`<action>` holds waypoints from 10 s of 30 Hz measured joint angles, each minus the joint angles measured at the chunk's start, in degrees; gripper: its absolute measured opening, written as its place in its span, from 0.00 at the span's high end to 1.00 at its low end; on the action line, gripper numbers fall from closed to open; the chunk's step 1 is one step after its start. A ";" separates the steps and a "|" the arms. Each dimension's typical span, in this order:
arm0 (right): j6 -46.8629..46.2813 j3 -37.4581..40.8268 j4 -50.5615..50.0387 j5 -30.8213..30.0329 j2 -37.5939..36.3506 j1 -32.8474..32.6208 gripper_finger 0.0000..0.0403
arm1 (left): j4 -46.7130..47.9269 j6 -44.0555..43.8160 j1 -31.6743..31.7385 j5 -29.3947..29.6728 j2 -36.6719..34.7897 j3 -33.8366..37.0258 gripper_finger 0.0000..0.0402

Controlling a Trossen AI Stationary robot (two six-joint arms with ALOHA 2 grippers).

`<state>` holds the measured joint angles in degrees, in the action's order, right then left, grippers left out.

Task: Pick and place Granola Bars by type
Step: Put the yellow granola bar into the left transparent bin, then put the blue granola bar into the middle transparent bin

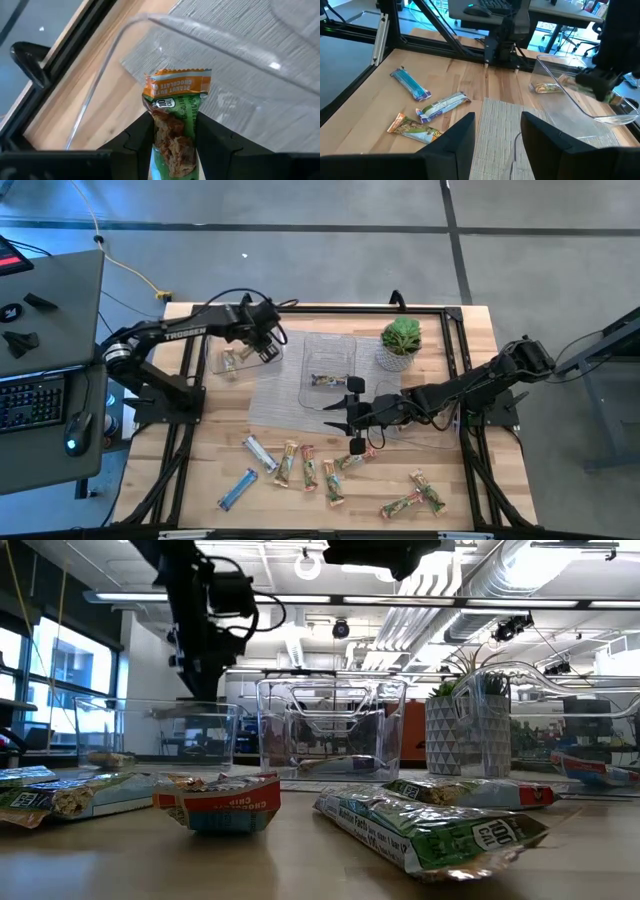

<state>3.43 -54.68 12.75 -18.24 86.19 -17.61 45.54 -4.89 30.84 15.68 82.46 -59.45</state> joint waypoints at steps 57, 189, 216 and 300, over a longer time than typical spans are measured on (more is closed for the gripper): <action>-1.93 0.02 0.39 -0.85 0.00 0.00 0.65 | 26.74 10.96 1.00 -30.85 -0.30 -20.12 0.53; -3.51 0.04 -2.99 -0.42 -0.02 -4.86 0.65 | -13.10 13.72 -45.45 17.69 1.92 -5.00 0.74; -3.46 0.00 -7.96 -1.36 -0.04 -8.74 0.65 | -36.53 17.05 -12.18 -13.65 21.99 -5.36 0.74; 1.21 0.10 -8.47 -3.06 0.00 -3.45 0.65 | -16.95 -83.50 -74.04 -21.64 6.15 12.75 0.58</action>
<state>4.64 -54.58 4.28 -21.30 86.19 -21.06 28.59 -88.40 -43.20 -5.95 88.60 -46.70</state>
